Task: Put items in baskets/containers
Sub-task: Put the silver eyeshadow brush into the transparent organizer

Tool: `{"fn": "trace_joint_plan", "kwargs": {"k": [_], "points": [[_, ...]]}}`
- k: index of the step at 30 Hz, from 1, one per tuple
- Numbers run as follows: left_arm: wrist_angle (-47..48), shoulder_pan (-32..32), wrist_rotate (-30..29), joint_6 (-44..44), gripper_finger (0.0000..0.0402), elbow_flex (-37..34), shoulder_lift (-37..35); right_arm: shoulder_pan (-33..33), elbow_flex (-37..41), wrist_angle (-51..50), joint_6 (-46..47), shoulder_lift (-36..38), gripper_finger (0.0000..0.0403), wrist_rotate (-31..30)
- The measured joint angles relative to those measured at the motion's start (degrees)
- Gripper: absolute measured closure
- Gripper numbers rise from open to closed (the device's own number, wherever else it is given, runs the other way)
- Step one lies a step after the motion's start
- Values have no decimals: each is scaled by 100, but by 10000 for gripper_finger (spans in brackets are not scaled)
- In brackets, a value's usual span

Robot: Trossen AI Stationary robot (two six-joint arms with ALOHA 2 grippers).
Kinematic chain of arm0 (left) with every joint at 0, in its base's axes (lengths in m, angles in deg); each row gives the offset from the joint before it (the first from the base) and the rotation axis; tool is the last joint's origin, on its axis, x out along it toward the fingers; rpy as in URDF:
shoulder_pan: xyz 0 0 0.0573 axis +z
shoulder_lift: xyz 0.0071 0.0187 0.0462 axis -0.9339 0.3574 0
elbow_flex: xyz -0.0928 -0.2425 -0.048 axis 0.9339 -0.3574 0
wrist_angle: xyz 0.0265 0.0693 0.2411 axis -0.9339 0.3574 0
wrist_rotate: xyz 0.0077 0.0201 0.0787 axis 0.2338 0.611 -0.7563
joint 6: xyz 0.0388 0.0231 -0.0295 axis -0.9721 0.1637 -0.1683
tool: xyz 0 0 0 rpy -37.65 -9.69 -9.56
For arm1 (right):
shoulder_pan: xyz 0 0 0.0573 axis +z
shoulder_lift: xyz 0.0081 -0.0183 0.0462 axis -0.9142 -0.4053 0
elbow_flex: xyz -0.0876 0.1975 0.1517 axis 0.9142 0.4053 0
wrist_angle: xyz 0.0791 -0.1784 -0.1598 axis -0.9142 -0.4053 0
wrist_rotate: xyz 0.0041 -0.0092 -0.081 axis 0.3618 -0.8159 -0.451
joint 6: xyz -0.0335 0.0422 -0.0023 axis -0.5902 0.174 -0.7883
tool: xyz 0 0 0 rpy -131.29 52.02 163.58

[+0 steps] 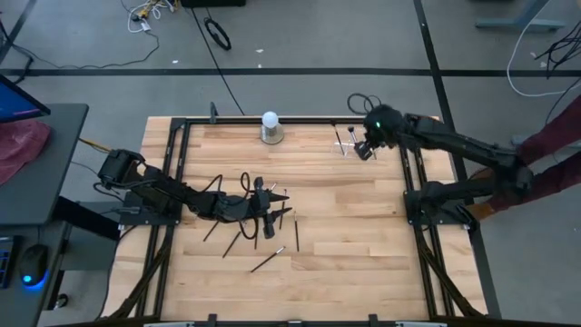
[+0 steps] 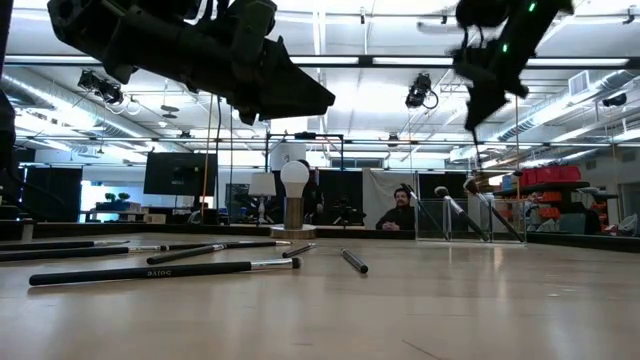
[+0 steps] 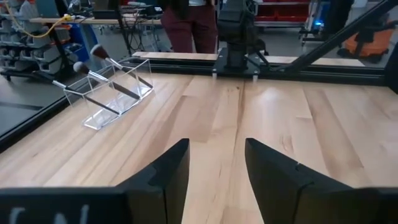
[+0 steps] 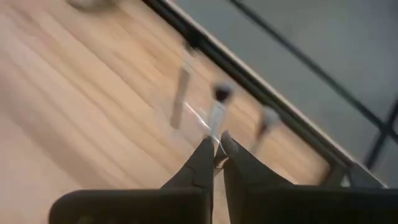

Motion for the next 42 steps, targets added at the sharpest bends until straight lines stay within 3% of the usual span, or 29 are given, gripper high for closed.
{"fn": "trace_joint_plan", "kwargs": {"k": [6, 18, 32, 42], "points": [[24, 0, -1, 1, 241, 0, 0, -940, 0, -126, -372, -451, 391, 321], [33, 0, 0, 2, 241, 0, 0, -1422, 0, -160, -642, -1408, 390, 835], [35, 0, 0, 4, 241, 0, 0, -1575, 0, -99, -661, -1828, 335, 814], [35, 0, 0, 9, 241, 0, 1, -1542, 0, 92, -768, -1567, 280, 83]]}}
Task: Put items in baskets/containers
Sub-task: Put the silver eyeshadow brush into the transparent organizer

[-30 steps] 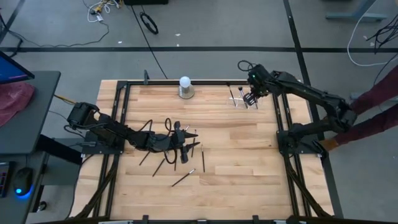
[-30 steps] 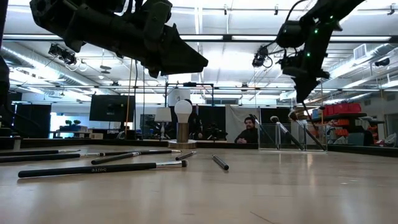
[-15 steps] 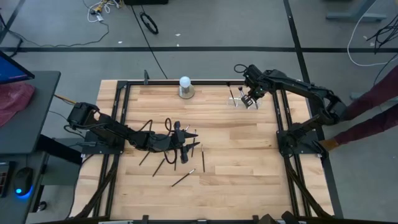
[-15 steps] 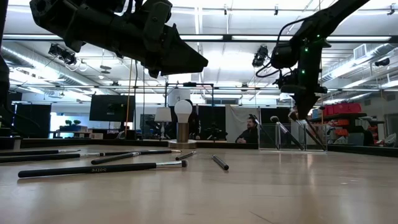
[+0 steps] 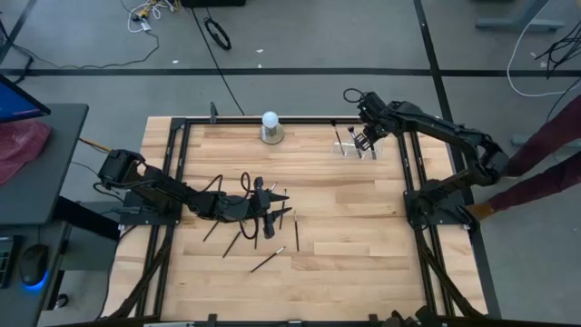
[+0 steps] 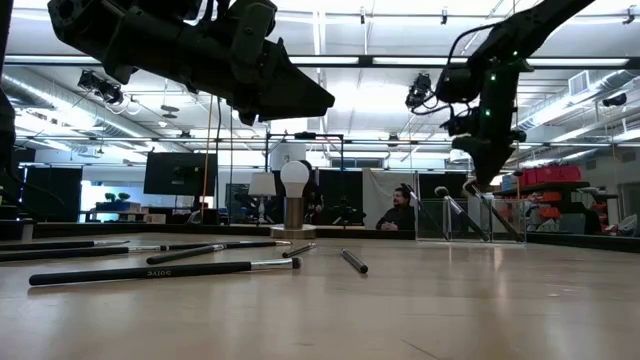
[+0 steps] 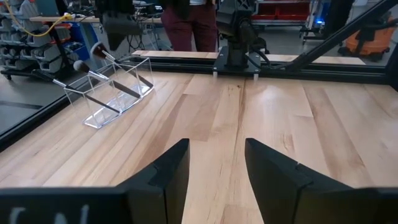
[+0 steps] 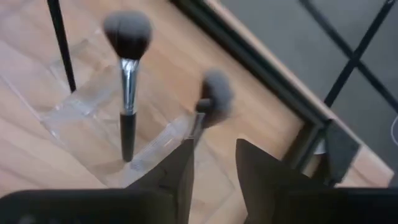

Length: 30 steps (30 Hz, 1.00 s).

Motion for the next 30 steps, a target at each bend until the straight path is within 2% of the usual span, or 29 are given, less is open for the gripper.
{"fn": "trace_joint_plan", "kwargs": {"k": [5, 10, 15, 21, 25, 30], "points": [[3, -2, -28, -8, 241, 0, 1, 402, 0, 34, 272, 652, 276, -21], [539, -94, -524, -9, 241, -6, -219, 1554, 346, 850, 488, 1328, 284, -7], [1787, -332, -921, 362, 241, -7, -633, 3176, 1487, 2999, 622, 1647, 296, 3], [3740, -538, -933, 1895, 241, -39, -895, 4754, 3170, 6425, 737, 1268, 307, 18], [3773, -503, -941, 2549, 241, -397, -803, 5308, 3894, 8282, 1025, 808, 310, -9], [3037, -332, -1108, 2886, 241, -875, -620, 5532, 4155, 9256, 1230, 249, 312, -90]]}}
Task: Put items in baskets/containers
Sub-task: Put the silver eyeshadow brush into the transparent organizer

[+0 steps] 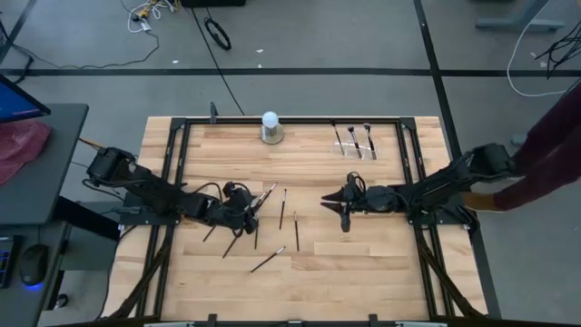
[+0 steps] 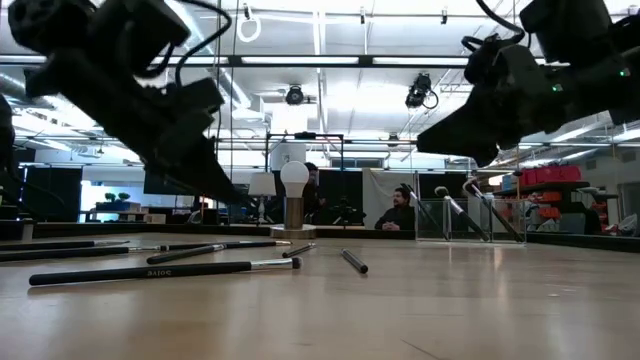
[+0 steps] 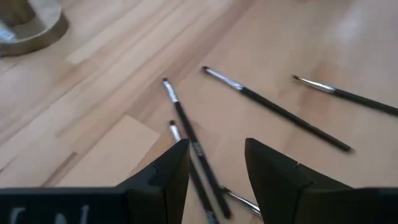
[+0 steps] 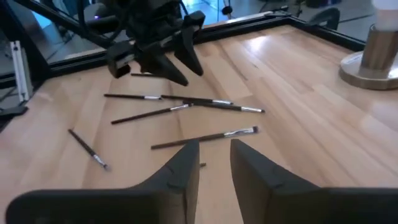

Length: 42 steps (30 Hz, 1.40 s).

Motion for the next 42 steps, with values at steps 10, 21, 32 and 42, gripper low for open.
{"fn": "trace_joint_plan", "kwargs": {"k": [10, 21, 32, 42], "points": [[-848, 258, 133, 71, 241, -386, 340, -72, -33, 558, -30, -507, 312, -196], [-955, 255, -9, 462, 241, -369, 1042, -75, -33, 695, -52, -515, 312, -215], [-807, 314, -15, 584, 248, -475, 1061, -75, -33, 696, -55, -515, 312, -215], [-996, 330, 118, 514, 316, -844, 1046, -76, -33, 698, -55, -515, 312, -215]]}}
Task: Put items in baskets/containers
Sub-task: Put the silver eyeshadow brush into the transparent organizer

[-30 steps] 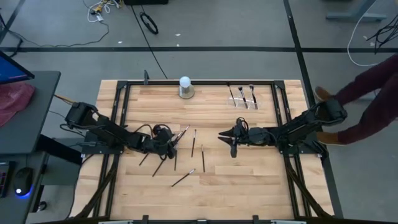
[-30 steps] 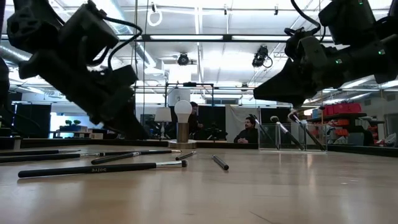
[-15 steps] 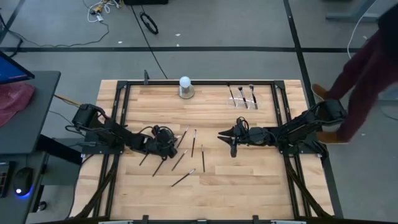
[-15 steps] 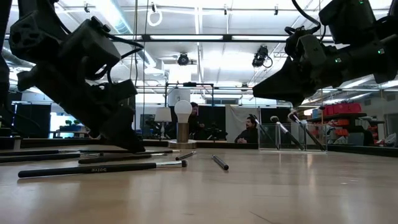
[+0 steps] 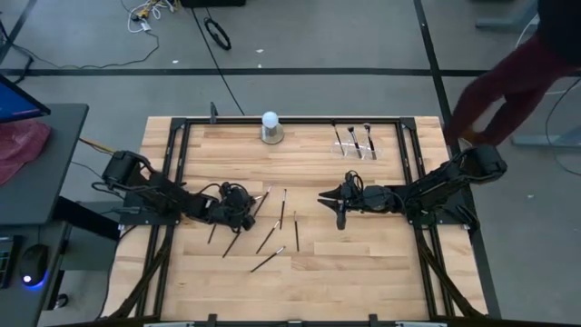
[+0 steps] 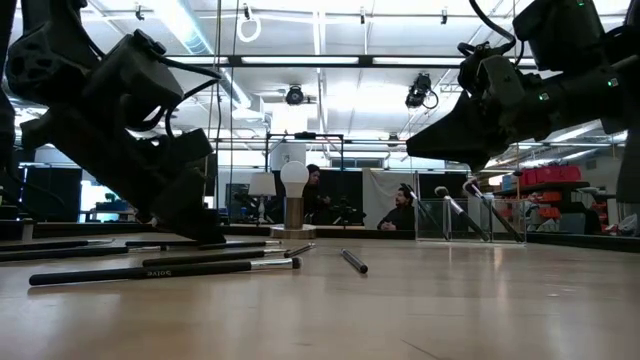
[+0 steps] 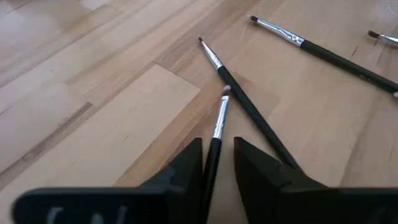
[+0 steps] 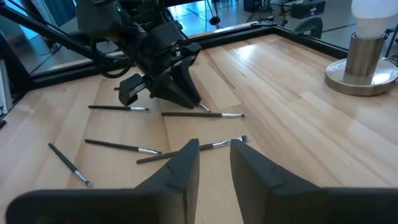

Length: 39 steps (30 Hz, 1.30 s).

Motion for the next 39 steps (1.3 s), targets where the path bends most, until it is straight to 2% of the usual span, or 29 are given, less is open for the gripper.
{"fn": "trace_joint_plan", "kwargs": {"k": [7, 14, 19, 25, 32, 36, 39], "points": [[-175, 46, 85, -117, 387, -166, -18, 1, 0, 0, -2, 0, 312, 0], [-204, 72, 284, -418, 385, -190, -142, 5, 0, -8, -129, 15, 312, 89], [-17, 79, 463, -716, 389, -230, -485, 5, -2, -5, -142, 81, 312, 151], [-13, 69, 406, -985, 389, -273, -946, 5, -2, -61, -144, 81, 312, 154], [-1125, 68, 336, -1478, 389, -247, -1106, 8, -2, -216, -127, 76, 312, 155], [-2112, 68, 636, -1895, 389, -242, -1092, 8, -2, -211, -150, -114, 307, 155], [-2836, 68, 1115, -2189, 389, -208, -1089, 5, -2, 61, -151, -469, 290, 157]]}}
